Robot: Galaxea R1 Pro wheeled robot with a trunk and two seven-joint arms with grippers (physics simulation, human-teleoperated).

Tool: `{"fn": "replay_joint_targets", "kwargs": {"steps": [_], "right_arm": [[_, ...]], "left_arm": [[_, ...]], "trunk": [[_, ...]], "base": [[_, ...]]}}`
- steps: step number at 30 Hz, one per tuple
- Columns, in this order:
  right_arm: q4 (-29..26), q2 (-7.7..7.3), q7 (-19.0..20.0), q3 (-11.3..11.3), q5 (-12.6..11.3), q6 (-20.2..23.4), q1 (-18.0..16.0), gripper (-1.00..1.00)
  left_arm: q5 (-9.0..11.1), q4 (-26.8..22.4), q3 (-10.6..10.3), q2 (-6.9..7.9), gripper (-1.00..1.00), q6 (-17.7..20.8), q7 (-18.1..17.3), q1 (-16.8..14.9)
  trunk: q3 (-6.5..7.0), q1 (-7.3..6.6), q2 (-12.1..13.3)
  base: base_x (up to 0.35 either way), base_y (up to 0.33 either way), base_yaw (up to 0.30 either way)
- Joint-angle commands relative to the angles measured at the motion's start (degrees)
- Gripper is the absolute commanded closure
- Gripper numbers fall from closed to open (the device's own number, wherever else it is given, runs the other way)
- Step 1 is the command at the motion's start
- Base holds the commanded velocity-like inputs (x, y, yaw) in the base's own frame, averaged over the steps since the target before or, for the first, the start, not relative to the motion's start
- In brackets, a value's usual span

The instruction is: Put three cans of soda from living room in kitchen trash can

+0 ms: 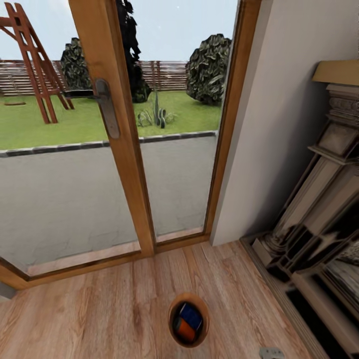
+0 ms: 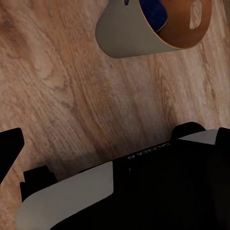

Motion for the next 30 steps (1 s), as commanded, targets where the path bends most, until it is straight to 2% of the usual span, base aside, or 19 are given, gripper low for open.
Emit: {"fn": "replay_joint_targets", "kwargs": {"steps": [1, 30], "right_arm": [[-0.01, 0.00, 0.00, 0.00, 0.00, 0.00, 0.00, -1.00], [0.01, 0.14, -0.08, 0.00, 0.01, -0.07, 0.00, -1.00]], "left_arm": [[0.00, 0.00, -0.01, 0.00, -1.00, 0.01, 0.00, 0.00], [0.00, 0.00, -0.01, -0.01, -1.00, 0.00, 0.00, 0.02]], "trunk": [[0.10, 0.00, 0.00], [2.85, 0.00, 0.00]], "base": [[0.000, 0.000, 0.000], [0.000, 0.000, 0.000]]}}
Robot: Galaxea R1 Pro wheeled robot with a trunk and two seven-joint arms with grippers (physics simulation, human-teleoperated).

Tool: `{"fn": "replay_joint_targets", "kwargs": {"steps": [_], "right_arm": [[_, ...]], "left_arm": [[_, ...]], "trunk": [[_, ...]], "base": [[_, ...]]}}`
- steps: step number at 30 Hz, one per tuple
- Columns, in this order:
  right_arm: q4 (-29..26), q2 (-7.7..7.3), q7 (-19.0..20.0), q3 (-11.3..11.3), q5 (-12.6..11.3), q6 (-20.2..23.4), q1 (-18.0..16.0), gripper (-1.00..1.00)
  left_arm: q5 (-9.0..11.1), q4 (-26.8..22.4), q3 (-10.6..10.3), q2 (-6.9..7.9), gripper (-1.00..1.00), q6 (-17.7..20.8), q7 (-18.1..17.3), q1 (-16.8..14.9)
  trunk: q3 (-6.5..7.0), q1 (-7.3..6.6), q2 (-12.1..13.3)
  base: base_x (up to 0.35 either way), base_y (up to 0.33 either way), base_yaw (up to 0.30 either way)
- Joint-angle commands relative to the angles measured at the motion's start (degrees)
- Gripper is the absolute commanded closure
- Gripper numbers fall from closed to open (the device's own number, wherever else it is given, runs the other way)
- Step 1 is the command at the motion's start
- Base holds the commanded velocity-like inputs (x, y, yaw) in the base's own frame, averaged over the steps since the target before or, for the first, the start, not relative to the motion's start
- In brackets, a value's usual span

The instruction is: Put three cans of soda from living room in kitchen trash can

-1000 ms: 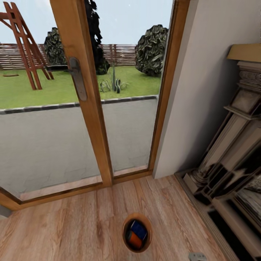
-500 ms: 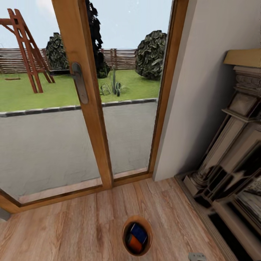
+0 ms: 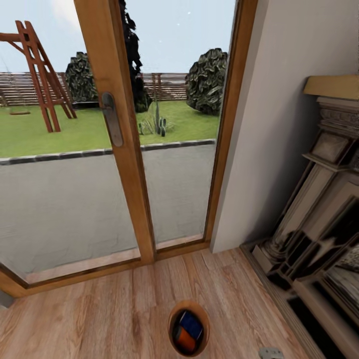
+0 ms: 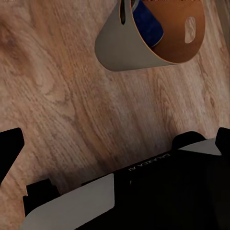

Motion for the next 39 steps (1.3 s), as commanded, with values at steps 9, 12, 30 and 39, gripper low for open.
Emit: {"fn": "replay_joint_targets", "kwargs": {"steps": [9, 12, 30, 39], "right_arm": [[0.00, 0.03, -0.01, 0.00, 0.00, 0.00, 0.00, -1.00], [0.00, 0.00, -0.01, 0.00, 0.00, 0.00, 0.00, -1.00], [0.00, 0.04, -0.09, 0.02, 0.00, 0.06, 0.00, -1.00], [0.98, 0.12, -0.18, 0.08, 0.12, 0.15, 0.03, -1.00]], "left_arm": [[-0.01, 0.00, -0.01, 0.00, -1.00, 0.03, 0.00, -0.01], [-0.01, 0.00, -0.01, 0.00, -1.00, 0.02, 0.00, -0.01], [0.00, 0.00, -0.01, 0.00, -1.00, 0.03, 0.00, -0.01], [0.00, 0.00, -0.03, 0.00, -1.00, 0.03, 0.00, 0.00]], "trunk": [[0.86, 0.00, 0.00], [1.14, 0.00, 0.00], [2.52, 0.00, 0.00], [2.57, 0.00, 0.00]], "base": [[0.000, 0.000, 0.000], [0.000, 0.000, 0.000], [0.000, 0.000, 0.000], [0.000, 0.000, 0.000]]}}
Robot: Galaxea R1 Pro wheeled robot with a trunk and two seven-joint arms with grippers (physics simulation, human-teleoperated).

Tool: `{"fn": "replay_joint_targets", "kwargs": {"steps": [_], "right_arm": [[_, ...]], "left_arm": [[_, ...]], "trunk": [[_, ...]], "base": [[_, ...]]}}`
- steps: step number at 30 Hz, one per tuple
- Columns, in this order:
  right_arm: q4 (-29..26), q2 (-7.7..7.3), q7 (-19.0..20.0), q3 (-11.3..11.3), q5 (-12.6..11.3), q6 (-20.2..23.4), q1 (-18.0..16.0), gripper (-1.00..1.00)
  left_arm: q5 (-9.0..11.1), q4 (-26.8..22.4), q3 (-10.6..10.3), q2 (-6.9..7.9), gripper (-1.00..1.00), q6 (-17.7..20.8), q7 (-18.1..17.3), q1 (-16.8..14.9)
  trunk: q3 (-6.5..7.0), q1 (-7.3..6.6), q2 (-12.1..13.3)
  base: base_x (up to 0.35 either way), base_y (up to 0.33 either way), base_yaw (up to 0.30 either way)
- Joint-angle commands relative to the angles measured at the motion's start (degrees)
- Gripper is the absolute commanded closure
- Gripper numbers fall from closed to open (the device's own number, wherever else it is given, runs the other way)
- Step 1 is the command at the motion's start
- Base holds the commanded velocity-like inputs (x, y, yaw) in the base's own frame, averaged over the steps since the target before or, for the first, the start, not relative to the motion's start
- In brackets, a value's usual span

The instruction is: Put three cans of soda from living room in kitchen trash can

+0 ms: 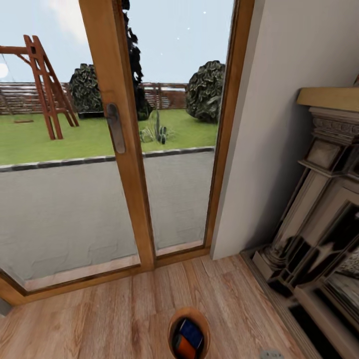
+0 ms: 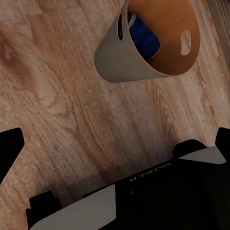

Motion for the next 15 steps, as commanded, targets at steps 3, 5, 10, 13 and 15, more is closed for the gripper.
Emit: {"fn": "replay_joint_targets", "kwargs": {"steps": [3, 5, 10, 13, 15], "right_arm": [[0.78, -0.02, -0.01, -0.03, 0.05, 0.10, 0.21, -1.00], [1.14, 0.14, -0.01, 0.04, 0.03, 0.00, 2.80, -1.00], [1.30, 0.68, -0.01, 0.01, 0.05, -0.09, 11.61, -1.00], [1.28, 0.70, -0.01, 0.00, 0.05, -0.13, 13.47, -1.00], [1.27, 0.70, -0.01, 0.00, 0.05, -0.14, 13.80, -1.00]], "left_arm": [[0.00, 0.00, 0.01, 0.00, -1.00, -0.02, 0.00, -0.01], [0.00, 0.00, -0.01, 0.00, -1.00, -0.02, 0.00, -0.01], [-0.01, 0.00, 0.01, 0.00, -1.00, -0.02, 0.00, -0.01], [0.00, 0.00, 0.02, 0.00, -1.00, -0.01, 0.00, -0.01], [0.00, 0.00, 0.02, 0.00, -1.00, -0.03, 0.00, -0.01]], "trunk": [[0.00, 0.00, 0.00], [0.00, 0.00, 0.00], [0.00, 0.00, 0.00], [0.00, 0.00, 0.00], [0.00, 0.00, 0.00]], "base": [[0.000, 0.000, 0.000], [0.000, 0.000, 0.000], [0.000, 0.000, 0.000], [0.000, 0.000, 0.000], [0.000, 0.000, 0.000]]}}
